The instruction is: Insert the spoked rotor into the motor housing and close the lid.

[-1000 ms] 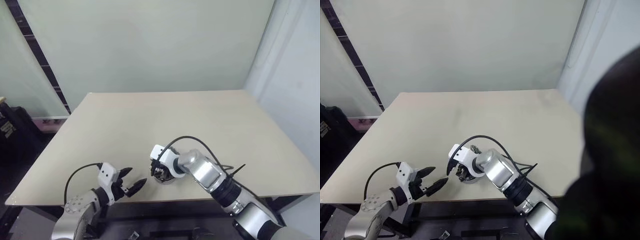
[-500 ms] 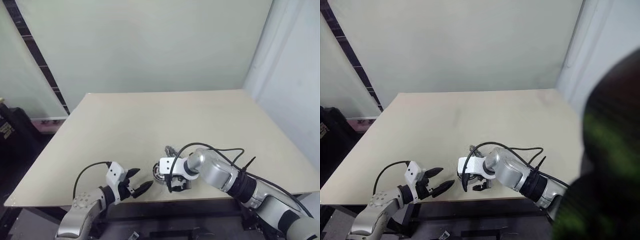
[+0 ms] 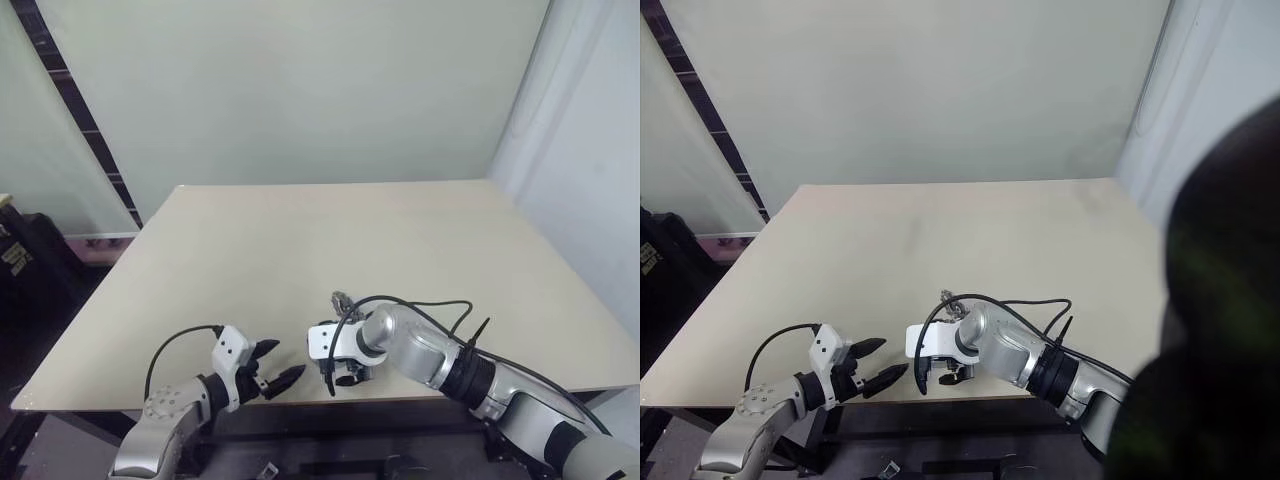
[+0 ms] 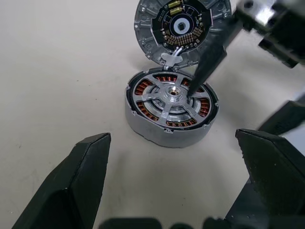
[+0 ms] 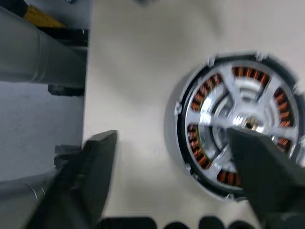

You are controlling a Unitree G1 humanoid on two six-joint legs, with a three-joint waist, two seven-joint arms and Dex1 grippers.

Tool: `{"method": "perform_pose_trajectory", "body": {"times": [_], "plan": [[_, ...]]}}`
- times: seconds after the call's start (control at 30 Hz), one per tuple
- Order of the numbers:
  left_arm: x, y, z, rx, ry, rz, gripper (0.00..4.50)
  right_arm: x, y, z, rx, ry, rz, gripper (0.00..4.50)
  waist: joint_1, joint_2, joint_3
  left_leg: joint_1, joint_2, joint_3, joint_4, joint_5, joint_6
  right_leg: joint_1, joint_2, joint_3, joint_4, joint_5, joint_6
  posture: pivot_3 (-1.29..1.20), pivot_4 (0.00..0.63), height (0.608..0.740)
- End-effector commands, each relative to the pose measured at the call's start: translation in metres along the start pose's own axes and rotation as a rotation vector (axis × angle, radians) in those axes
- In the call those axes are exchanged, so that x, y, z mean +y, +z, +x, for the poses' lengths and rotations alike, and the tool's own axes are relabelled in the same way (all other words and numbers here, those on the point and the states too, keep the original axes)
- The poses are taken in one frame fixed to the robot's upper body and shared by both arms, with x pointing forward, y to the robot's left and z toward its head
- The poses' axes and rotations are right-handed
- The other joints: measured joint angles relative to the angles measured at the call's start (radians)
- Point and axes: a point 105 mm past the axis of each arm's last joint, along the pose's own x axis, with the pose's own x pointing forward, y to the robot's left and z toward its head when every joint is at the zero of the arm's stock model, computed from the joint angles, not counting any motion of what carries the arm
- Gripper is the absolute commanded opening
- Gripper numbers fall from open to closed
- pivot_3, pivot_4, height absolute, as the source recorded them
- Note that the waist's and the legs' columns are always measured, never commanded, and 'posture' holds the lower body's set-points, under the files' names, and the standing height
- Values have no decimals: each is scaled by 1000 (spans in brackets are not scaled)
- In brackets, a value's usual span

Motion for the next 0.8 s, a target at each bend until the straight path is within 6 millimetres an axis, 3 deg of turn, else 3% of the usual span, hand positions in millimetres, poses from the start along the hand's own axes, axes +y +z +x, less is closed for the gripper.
{"method": "perform_pose_trajectory", "body": {"times": [0.03, 0.23, 0.27, 0.5, 0.8], "plan": [[1, 10, -1, -20, 0, 35, 4500, -7, 0, -2, 0, -36, -3, 2524, 0, 0, 0, 0, 0, 0, 0, 0, 0, 0, 0, 0, 0, 0, 0, 0, 0, 740], [2, 9, -1, -19, 5, 33, 4500, -9, -1, 1, -12, -55, 28, 321, -1, 0, 0, 1, 0, 0, 0, 0, 0, 0, 0, 0, 0, 0, 0, 0, 0, 740], [2, 9, -1, -20, 6, 32, 4500, -9, 0, 2, -19, -58, 43, 129, -1, 0, 0, 2, 0, 0, 0, 0, 0, 1, 0, 0, 0, 0, 0, 0, 0, 740], [4, 8, -2, -22, 17, 29, 4500, -8, 14, 1, -110, -26, 191, 67, -1, 0, 0, 3, 0, -1, 0, 0, 0, 1, 1, 0, 1, 0, 0, 0, 0, 740], [5, 5, -7, -25, 39, 16, 4500, -25, 33, -1, -200, -69, 372, 67, -7, 0, 0, 3, 0, -1, -2, 0, 0, -1, 1, 0, 1, 1, 0, 0, 0, 740]]}}
